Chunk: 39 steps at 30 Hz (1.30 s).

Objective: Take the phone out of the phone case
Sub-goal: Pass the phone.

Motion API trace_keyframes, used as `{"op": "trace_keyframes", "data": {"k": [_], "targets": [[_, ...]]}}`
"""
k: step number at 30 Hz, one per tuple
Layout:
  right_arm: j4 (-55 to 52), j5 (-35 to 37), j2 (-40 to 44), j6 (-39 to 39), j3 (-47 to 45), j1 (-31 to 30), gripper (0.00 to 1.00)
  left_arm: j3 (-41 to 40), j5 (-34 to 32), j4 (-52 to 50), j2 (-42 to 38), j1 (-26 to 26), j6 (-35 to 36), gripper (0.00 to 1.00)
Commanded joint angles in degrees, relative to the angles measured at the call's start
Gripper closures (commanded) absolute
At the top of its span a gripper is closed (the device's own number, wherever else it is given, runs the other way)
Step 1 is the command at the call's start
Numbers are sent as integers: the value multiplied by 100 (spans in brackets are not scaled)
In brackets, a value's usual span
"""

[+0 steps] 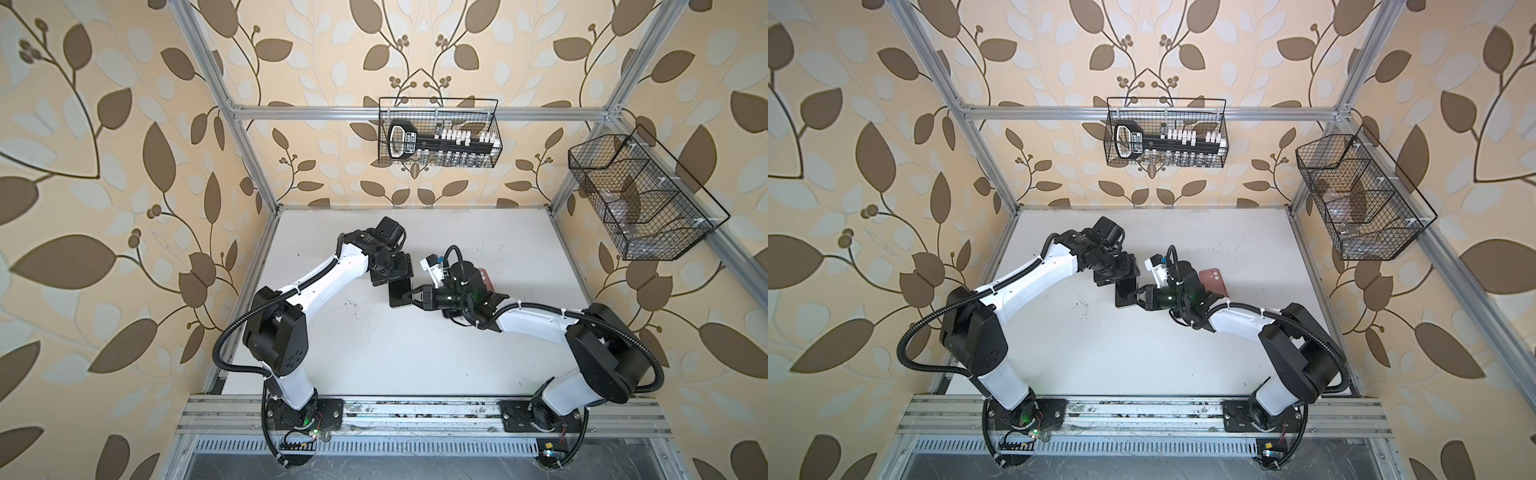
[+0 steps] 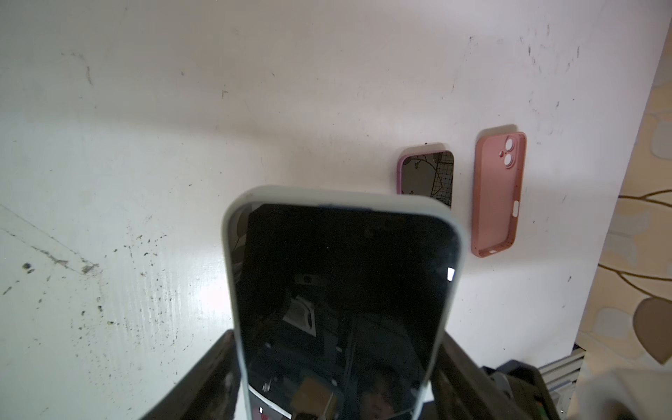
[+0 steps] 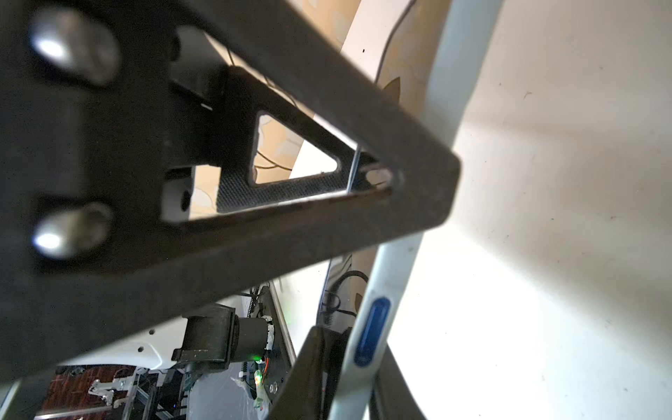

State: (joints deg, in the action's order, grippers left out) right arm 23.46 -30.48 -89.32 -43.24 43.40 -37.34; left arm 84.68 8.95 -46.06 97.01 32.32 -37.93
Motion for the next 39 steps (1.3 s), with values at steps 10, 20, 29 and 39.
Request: {"op": "trace_keyframes", "data": {"k": [10,20,29,39], "targets": [[727,-251,-15,-792,-74,78,98,144,149,302,-490,65,-109,54],[1147,-427,41,-1401,-244,269,100,112,163,440,-742,63,-14,15],[1042,-584,328,-1437,-304,531,100,84,204,658,-1244,26,199,1],[1045,-1661,933,-1441,-420,1339,100,-851,2495,2429,-2255,-1183,370,1]]}}
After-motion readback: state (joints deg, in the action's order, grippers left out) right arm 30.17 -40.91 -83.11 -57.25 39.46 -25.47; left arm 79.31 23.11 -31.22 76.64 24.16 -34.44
